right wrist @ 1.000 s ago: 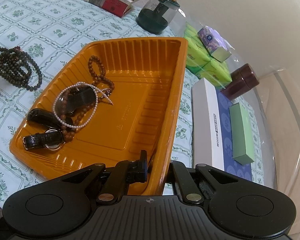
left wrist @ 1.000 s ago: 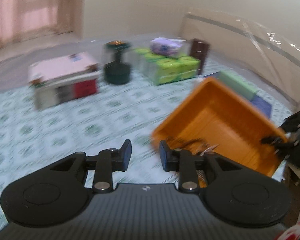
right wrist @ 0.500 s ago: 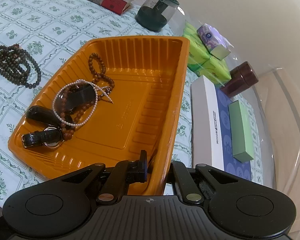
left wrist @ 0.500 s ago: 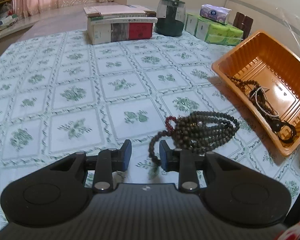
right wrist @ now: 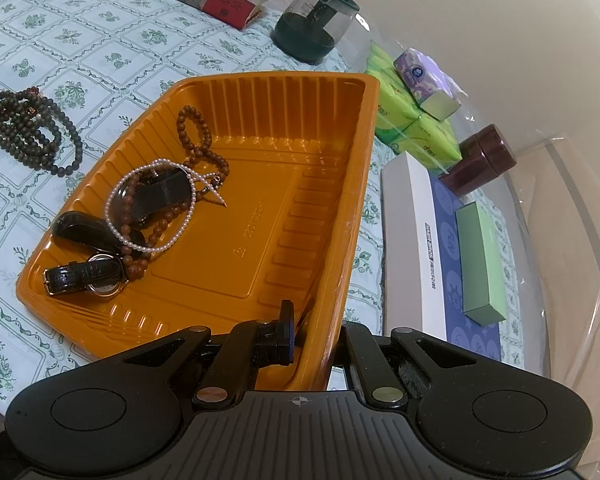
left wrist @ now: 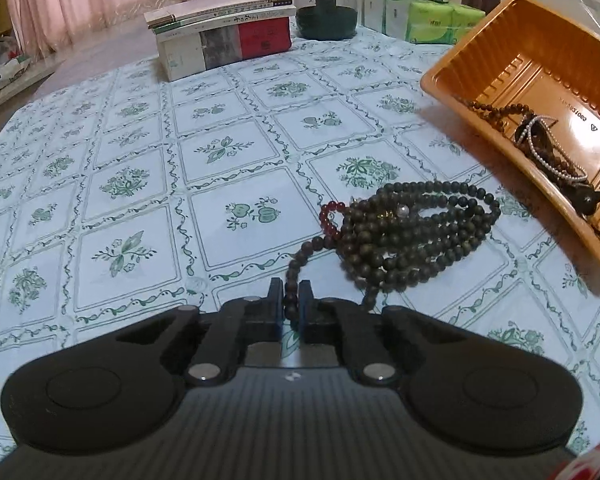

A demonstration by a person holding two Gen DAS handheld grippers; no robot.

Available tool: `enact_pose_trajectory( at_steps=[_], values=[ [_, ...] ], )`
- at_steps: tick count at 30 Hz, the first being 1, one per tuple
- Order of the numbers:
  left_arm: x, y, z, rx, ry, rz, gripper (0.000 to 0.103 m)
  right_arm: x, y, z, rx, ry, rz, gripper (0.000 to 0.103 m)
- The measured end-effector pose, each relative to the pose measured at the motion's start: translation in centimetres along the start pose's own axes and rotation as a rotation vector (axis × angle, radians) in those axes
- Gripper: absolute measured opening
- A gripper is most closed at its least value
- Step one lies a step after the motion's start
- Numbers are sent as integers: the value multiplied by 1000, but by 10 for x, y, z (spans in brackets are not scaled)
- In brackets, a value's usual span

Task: Organize jewelry
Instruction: 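Grasp a dark bead bracelet with the left gripper and drop it into the tray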

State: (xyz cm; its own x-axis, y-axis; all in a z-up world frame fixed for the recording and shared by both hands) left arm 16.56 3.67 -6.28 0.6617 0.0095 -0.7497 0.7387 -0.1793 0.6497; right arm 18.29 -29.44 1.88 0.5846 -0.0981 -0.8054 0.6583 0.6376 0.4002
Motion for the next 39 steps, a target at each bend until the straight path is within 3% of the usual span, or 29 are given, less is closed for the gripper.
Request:
enact_pose_trajectory(
  at_steps=[11,18,23,32,39],
  values=[
    [-59,38,-24,-6,-17,133,6,-3,0,-1,-7,-2,6,5],
    [-84,58,-16,4,-76,190,6,-6,1,-2,-13,-3,10,5],
    [-94,68,17,59,-143,220,6,-7,1,-2,-12,-2,10,5],
    [-84,90,96,93,-373,224,6,-7,1,-3,-10,1,12,5],
    [-70,99,155,146,-455,202,6,-6,1,-2,-4,4,17,5]
  ],
)
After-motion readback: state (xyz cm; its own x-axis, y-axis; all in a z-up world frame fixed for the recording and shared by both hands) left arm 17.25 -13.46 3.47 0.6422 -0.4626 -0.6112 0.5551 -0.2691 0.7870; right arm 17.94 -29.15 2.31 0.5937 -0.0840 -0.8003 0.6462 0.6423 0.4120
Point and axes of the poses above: each gripper's, at about its wrist camera, not at the fingertips, and x roughly the way its jaws point, z to its right, y to its top, the point moved 1 cm from there along x, roughly the way its jaws point, and after that the axes turned 5 degrees about y, right-handed, at the moved point
